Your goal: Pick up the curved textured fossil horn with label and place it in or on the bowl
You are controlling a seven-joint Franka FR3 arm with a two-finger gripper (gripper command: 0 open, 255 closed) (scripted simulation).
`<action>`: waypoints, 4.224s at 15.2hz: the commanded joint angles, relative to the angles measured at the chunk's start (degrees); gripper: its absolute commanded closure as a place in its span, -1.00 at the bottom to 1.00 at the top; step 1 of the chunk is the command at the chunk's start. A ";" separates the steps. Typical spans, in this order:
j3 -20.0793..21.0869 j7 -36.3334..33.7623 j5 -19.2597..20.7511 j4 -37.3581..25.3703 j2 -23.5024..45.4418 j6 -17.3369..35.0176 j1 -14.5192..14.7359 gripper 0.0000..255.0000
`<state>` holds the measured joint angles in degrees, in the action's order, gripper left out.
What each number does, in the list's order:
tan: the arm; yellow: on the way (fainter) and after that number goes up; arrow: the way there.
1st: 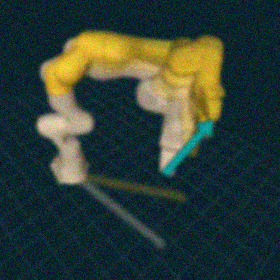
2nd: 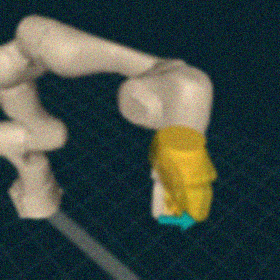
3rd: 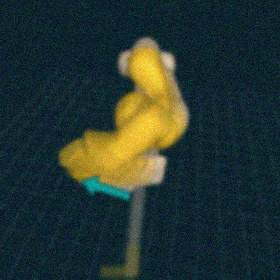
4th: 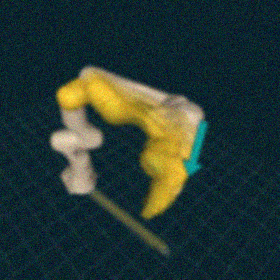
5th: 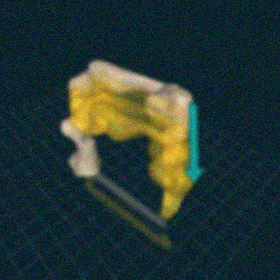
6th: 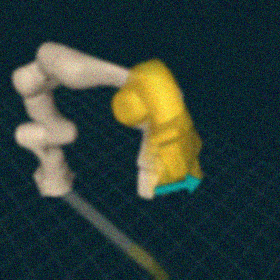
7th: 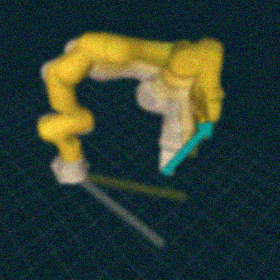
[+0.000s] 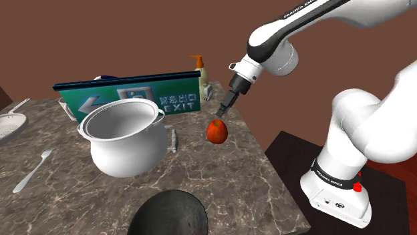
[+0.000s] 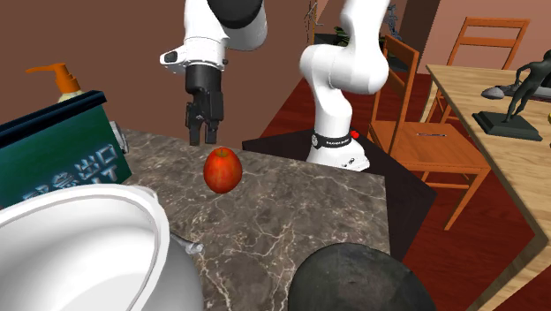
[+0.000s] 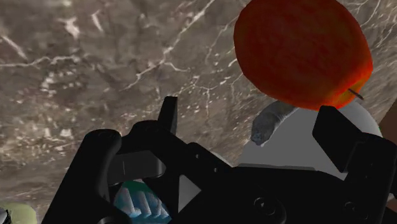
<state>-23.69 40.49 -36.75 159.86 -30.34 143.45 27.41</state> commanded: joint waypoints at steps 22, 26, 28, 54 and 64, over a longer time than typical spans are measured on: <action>-19.22 56.21 -64.72 -18.87 34.29 -9.00 32.90 -1.00; -19.22 56.21 -64.71 -18.86 34.28 -9.00 32.89 -1.00; -19.22 56.21 -64.71 -18.86 34.28 -9.00 32.89 1.00; -16.59 39.11 -47.08 -18.62 18.54 1.44 32.96 1.00; -8.43 33.74 -47.67 -13.98 10.33 11.82 35.42 1.00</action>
<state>-33.65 74.12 -82.70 145.19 -19.23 153.29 61.89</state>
